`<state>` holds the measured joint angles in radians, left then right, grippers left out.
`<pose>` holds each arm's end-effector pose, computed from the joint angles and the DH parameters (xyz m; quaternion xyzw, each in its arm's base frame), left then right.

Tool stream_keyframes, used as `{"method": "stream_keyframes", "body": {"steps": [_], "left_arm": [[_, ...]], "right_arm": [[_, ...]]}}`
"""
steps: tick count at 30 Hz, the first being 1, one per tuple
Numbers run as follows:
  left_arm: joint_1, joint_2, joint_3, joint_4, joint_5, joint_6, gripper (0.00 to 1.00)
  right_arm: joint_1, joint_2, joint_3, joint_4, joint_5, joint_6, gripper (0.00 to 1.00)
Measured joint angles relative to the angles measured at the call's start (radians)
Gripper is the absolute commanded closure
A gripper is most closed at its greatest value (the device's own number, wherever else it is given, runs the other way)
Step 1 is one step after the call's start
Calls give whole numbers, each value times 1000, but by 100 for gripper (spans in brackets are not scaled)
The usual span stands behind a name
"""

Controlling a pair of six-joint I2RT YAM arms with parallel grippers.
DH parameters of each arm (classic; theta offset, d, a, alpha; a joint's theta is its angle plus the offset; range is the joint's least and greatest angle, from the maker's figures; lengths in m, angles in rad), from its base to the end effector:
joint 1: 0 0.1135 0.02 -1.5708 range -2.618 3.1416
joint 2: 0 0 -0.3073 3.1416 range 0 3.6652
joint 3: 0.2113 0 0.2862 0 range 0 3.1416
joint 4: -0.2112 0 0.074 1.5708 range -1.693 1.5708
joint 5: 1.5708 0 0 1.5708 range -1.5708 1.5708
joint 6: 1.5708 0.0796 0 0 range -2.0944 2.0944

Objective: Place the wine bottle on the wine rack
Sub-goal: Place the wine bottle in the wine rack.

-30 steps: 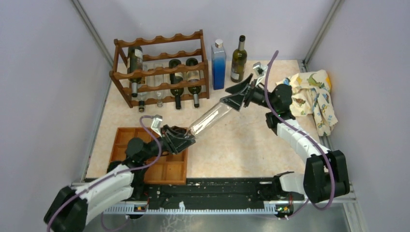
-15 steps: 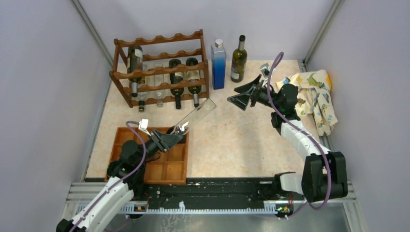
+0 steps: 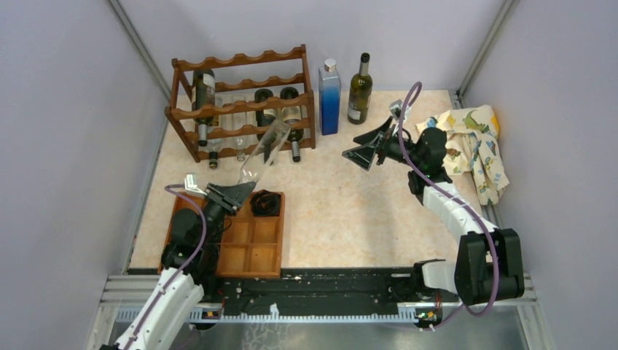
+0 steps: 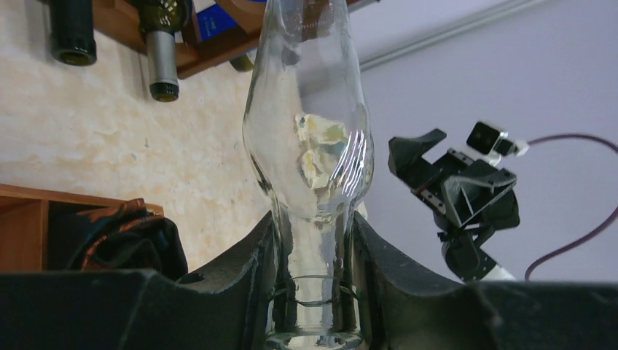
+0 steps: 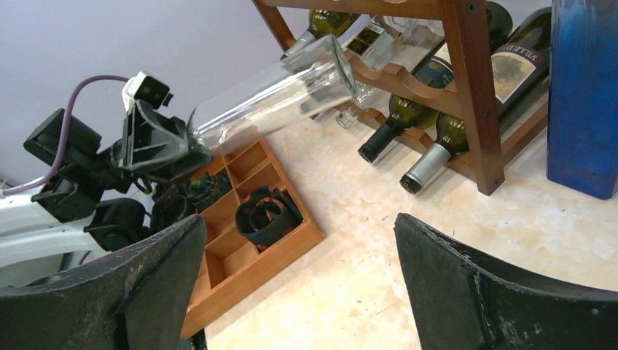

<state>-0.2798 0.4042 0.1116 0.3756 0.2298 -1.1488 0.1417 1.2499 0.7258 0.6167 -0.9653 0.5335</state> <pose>0.1619 -0.0654 0.2237 -0.2066 0.6457 -0.5375 0.5015 0.3018 0.1092 0.3281 -0.2203 0.6520 0.5118 0.5142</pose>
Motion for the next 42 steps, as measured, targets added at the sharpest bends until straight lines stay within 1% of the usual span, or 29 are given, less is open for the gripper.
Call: {"method": "stream_keyframes", "body": {"steps": [5, 17, 26, 33, 38, 42], "left_arm": [[57, 19, 4, 18, -28, -48, 100], [114, 16, 4, 29, -78, -105, 100], [140, -48, 4, -50, -149, -113, 100], [147, -50, 4, -114, -190, -106, 100], [153, -29, 5, -98, -212, -103, 100], [163, 18, 6, -49, -229, -104, 100]], "right_arm": [[0, 0, 0, -5, 0, -13, 2], [0, -4, -8, -15, 3, -18, 2], [0, -4, -8, -15, 3, -18, 2], [0, -4, -8, -15, 3, -18, 2], [0, -4, -8, -15, 3, -18, 2], [0, -4, -8, -15, 3, -19, 2]]}}
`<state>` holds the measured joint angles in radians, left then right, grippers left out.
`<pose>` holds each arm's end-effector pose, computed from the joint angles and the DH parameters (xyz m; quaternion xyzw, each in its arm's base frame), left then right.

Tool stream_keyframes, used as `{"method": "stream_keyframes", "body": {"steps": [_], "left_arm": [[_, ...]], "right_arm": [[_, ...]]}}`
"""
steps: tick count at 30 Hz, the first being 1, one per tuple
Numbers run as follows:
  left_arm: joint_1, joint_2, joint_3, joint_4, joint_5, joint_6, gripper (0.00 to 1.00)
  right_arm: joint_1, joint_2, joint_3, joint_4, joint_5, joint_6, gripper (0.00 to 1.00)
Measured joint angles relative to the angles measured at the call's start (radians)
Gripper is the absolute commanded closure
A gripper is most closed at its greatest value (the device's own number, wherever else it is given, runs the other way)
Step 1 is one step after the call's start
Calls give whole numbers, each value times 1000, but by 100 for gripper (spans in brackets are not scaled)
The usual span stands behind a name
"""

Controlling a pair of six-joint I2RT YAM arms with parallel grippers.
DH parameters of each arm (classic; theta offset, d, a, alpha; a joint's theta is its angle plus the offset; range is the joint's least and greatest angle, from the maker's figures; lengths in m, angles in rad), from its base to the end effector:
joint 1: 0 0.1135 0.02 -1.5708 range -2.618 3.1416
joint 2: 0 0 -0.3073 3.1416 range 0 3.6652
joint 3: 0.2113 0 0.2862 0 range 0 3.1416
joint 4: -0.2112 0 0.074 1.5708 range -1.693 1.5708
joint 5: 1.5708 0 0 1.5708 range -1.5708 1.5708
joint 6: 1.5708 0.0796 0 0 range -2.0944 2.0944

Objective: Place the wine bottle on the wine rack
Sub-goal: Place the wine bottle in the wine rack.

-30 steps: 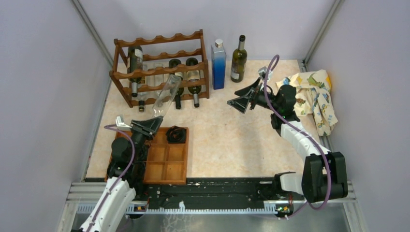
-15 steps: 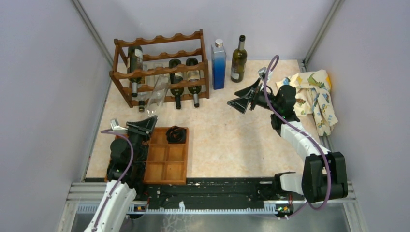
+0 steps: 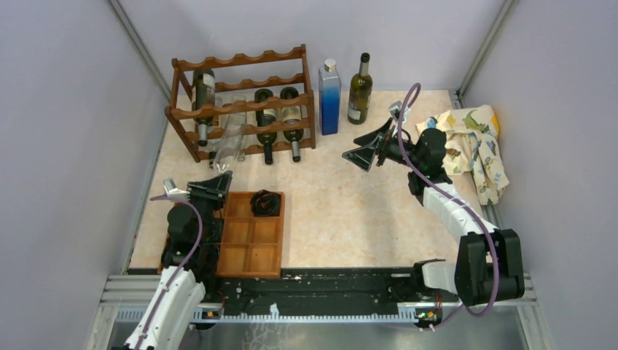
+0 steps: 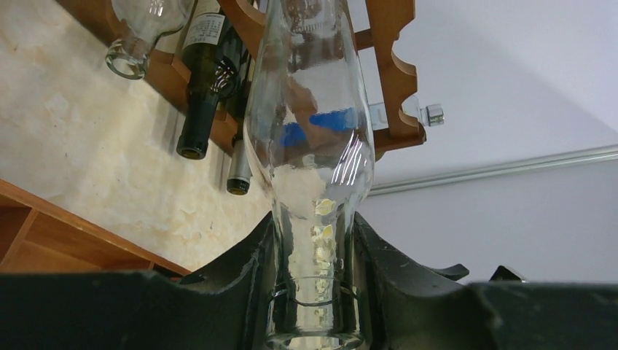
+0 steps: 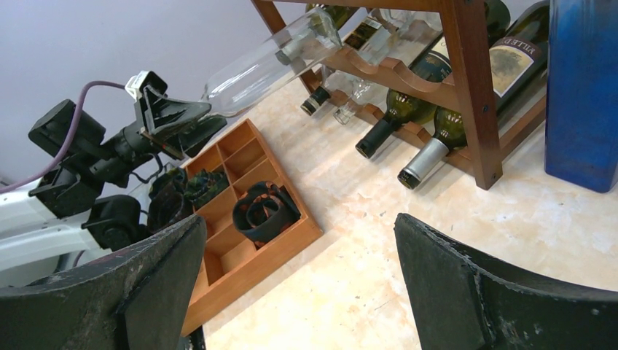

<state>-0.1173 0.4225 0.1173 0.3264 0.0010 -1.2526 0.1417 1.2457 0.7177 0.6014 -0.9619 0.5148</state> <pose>0.1770 -0.0209 0.2159 -0.3758 0.5900 -0.4523 0.5532 0.3007 0.1088 0.3243 -0.2211 0.6558 0.5075 0.5133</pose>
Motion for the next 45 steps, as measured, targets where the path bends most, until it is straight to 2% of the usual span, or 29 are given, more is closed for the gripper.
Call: {"method": "stream_keyframes", "body": {"steps": [13, 24, 45], "left_arm": [[35, 305, 57, 235, -26, 10, 100], [41, 628, 200, 428, -27, 65, 100], [41, 1032, 358, 726, -25, 121, 100]], "right_arm": [[0, 0, 0, -1, 0, -8, 2], [0, 0, 0, -1, 0, -10, 2], [0, 0, 0, 0, 0, -18, 2]]}}
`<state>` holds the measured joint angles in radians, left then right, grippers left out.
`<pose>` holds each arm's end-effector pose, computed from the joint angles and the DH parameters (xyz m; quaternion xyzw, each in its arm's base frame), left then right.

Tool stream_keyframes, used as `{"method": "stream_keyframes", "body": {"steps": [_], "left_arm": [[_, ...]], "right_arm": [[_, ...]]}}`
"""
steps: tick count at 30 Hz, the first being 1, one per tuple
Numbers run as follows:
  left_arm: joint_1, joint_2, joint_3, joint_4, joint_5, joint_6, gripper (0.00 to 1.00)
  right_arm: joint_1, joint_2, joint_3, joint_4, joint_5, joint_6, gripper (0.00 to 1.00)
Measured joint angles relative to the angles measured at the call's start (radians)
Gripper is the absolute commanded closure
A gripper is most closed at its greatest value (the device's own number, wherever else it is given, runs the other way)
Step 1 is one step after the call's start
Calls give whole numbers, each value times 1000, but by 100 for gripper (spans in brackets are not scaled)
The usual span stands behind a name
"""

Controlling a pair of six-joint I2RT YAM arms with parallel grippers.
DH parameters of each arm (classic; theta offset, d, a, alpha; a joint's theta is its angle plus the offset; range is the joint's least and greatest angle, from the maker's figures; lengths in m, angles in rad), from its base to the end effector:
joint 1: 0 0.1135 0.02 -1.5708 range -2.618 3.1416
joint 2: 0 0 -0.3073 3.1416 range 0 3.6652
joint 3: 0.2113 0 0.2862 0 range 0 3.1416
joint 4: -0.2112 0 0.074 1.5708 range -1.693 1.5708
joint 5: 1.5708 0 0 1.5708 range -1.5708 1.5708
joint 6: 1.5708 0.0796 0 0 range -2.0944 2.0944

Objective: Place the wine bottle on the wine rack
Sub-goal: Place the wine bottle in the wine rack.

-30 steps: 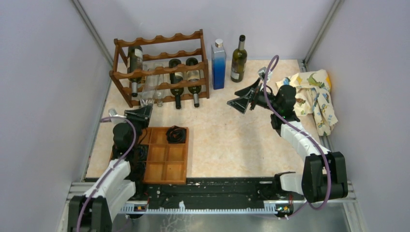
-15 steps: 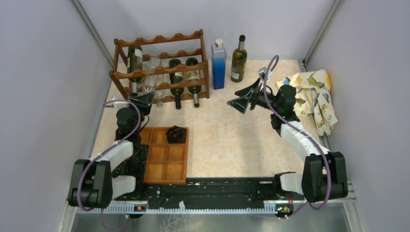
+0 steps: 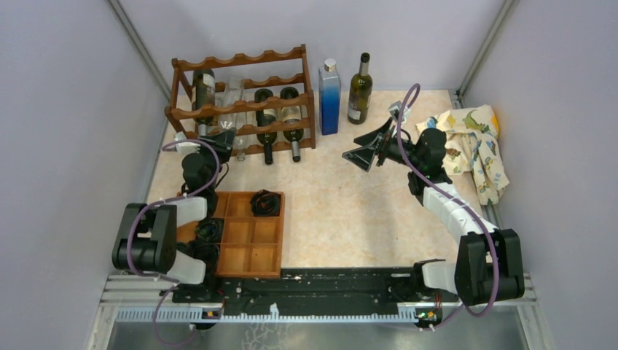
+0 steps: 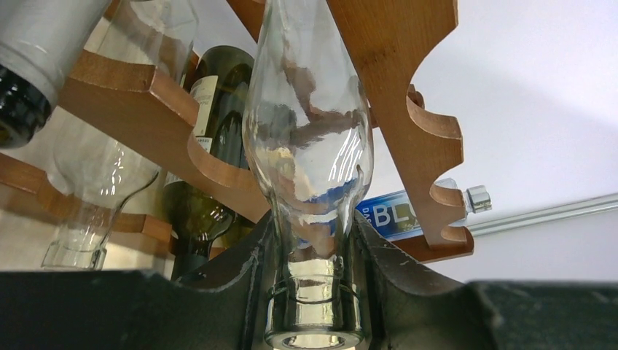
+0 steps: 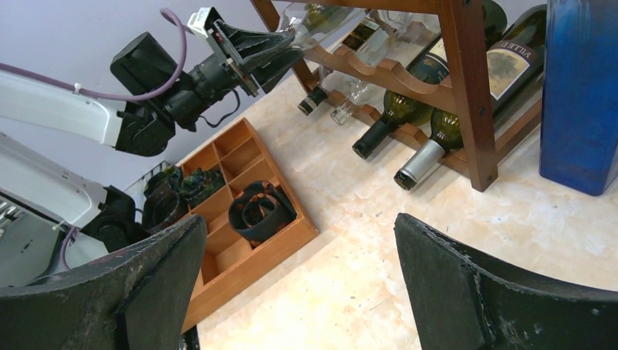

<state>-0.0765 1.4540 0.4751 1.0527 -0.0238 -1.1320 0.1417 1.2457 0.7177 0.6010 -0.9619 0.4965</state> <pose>0.3424 -0.0243 0.2313 -0.3502 0.5835 -0.4096 0.6076 0.3007 0.1088 0.3243 -0.2270 0.6539 0.5028 0.5178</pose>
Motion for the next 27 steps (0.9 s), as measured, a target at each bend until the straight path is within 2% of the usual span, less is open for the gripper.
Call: {"method": "stream_keyframes", "body": {"steps": [12, 27], "left_arm": [[-14, 146, 39, 129, -66, -28, 100], [-70, 267, 164, 146, -181, -54, 100]], "right_arm": [[0, 0, 0, 0, 0, -7, 2], [0, 0, 0, -3, 0, -16, 2]]}}
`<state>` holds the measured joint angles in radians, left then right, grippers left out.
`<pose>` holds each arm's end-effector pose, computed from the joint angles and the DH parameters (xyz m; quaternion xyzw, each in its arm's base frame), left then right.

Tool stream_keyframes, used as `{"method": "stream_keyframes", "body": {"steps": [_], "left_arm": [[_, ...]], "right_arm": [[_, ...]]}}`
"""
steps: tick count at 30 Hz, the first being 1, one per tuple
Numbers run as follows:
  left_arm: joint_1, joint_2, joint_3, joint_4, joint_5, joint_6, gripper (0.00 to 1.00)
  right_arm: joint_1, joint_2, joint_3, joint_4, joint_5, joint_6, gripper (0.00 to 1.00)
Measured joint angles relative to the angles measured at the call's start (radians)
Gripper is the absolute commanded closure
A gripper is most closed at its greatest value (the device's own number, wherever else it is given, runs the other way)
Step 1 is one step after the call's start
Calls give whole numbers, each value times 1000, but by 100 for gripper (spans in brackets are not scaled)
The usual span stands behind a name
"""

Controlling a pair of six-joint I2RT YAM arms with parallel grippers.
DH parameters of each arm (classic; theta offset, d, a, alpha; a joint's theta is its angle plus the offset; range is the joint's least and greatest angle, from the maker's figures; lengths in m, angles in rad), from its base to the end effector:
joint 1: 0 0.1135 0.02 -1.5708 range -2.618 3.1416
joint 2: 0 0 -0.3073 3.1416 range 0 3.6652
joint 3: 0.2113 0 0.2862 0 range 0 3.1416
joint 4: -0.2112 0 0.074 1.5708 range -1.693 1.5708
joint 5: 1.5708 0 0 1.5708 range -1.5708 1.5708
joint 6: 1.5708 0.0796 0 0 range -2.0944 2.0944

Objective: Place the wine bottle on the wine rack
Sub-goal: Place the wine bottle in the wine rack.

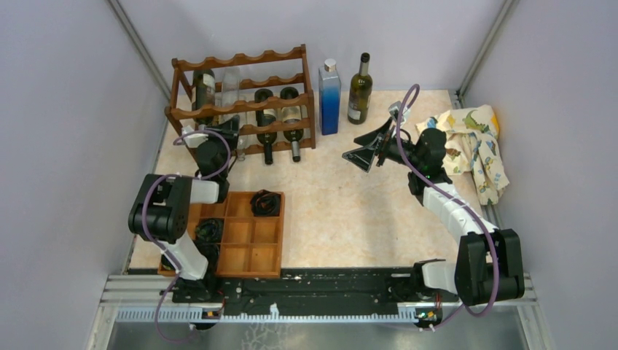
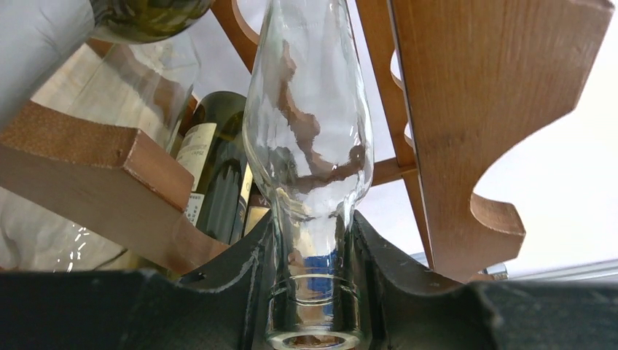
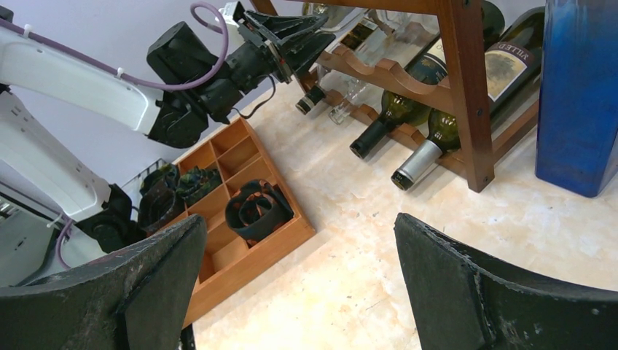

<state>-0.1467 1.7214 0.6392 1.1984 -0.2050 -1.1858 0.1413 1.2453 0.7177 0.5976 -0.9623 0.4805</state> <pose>0.3994 -0.0426 0.2160 -0.3947 0.5361 -0.4058 0.6262 0.3006 0.1087 0.3240 -0.2316 0.6529 0.4988 0.5208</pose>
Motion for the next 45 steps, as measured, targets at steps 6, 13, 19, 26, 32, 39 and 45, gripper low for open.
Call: {"method": "stream_keyframes", "body": {"steps": [6, 13, 19, 26, 32, 39, 45], "left_arm": [[-2, 17, 43, -30, -39, 9, 100], [-2, 56, 109, -83, -53, 20, 100], [-2, 80, 164, -173, -48, 36, 97], [-2, 78, 207, -251, -47, 93, 87], [-4, 66, 224, -310, -35, 153, 78], [-8, 35, 235, -388, -30, 209, 77], [-10, 11, 261, -483, -14, 292, 76]], "right_arm": [[0, -1, 0, 0, 0, -2, 2], [0, -1, 0, 0, -1, -5, 2], [0, -1, 0, 0, -3, -9, 2], [0, -1, 0, 0, -4, -9, 2], [0, 0, 0, 0, -4, -9, 2], [0, -1, 0, 0, -4, -10, 2], [0, -1, -5, -1, -5, -16, 2]]}}
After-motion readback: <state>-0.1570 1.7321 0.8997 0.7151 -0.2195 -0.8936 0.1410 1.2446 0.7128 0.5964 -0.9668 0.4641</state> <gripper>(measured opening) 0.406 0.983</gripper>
